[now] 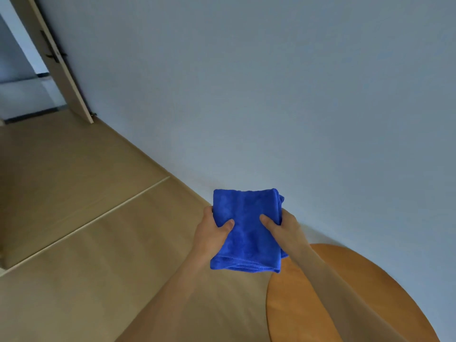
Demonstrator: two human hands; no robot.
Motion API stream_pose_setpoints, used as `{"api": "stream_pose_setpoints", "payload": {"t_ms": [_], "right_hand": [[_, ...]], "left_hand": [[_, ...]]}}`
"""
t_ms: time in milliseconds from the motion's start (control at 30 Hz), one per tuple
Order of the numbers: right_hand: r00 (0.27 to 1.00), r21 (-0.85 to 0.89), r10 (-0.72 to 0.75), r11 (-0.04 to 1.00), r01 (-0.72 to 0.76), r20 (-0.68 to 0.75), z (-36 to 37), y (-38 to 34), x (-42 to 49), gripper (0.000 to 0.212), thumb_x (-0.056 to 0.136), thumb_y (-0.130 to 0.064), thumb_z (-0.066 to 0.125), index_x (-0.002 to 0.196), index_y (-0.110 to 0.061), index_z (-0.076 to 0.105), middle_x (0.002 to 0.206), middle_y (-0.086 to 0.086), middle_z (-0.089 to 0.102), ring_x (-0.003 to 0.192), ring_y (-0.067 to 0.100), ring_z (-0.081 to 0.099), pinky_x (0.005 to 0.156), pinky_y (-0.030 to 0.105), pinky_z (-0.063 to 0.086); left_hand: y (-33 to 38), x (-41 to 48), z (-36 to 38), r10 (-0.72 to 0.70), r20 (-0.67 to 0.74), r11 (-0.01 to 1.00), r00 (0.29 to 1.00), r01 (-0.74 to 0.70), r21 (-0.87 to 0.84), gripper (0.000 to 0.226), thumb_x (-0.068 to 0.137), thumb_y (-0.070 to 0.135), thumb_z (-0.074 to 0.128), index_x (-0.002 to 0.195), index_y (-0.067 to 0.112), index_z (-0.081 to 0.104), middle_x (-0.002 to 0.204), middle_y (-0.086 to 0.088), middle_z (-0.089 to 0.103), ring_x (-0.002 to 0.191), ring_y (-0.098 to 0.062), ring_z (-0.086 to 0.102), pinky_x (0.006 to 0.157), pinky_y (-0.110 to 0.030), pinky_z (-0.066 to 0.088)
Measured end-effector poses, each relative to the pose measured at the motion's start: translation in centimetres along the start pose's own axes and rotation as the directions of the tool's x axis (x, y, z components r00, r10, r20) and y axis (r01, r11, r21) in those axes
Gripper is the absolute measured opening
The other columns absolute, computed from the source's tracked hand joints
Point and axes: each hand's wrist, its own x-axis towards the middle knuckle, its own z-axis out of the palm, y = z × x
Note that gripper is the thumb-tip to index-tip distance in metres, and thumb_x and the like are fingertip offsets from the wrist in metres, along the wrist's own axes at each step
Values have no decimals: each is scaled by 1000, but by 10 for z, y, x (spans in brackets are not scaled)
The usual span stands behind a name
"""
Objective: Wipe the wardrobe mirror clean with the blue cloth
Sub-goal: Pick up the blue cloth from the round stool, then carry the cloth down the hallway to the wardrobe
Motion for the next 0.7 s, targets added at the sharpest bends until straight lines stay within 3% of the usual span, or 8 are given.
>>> {"api": "stream_pose_setpoints", "payload": {"t_ms": [67, 233, 400, 500, 633, 700], "right_hand": [[1000, 5, -23, 1000, 23, 14, 27, -17, 6, 21, 94, -37, 65, 103, -19, 60, 94, -3, 70, 88, 18, 68, 77, 35, 57], [992, 28, -71, 997, 68, 102, 86, -56, 17, 25, 89, -38, 70, 108, -25, 60, 97, -9, 70, 89, 12, 68, 70, 27, 53], [972, 28, -111, 994, 107, 207, 139, -89, 31, 33, 87, -33, 73, 115, -23, 58, 102, -8, 70, 93, 13, 68, 74, 28, 54], [956, 26, -129, 992, 126, 265, 165, -101, 43, 36, 88, -33, 71, 120, -20, 58, 104, -6, 70, 94, 15, 68, 72, 26, 52], [931, 22, -144, 989, 145, 335, 196, -113, 70, 37, 89, -32, 70, 123, -21, 58, 103, -8, 70, 91, 10, 67, 66, 22, 48], [917, 19, -161, 986, 166, 364, 211, -118, 87, 39, 90, -32, 69, 126, -21, 57, 105, -8, 69, 92, 9, 66, 66, 21, 48]], "left_hand": [[-8, 8, -28, 5, -27, 1000, 1000, -5, -5, 34, 90, 34, 71, 109, 41, 43, 100, 21, 63, 80, 16, 62, 64, -12, 44], [-26, 19, -94, -13, -130, 999, 991, 6, -49, 39, 90, 31, 71, 121, 31, 48, 103, 21, 63, 90, 5, 62, 71, -16, 46], [-41, 21, -147, -68, -213, 997, 975, 57, -59, 38, 93, 32, 69, 125, 30, 49, 115, 15, 63, 111, -14, 63, 99, -39, 52], [-49, 23, -171, -89, -258, 995, 962, 76, -59, 30, 94, 34, 68, 114, 41, 46, 106, 24, 60, 108, -12, 63, 94, -34, 51], [-57, 35, -193, -151, -313, 988, 938, 132, -80, 45, 92, 41, 68, 131, 34, 47, 110, 23, 60, 107, -12, 63, 97, -39, 53], [-62, 46, -204, -173, -351, 985, 920, 162, -61, 47, 91, 44, 67, 132, 34, 45, 104, 26, 58, 99, -9, 62, 90, -35, 52]]}}
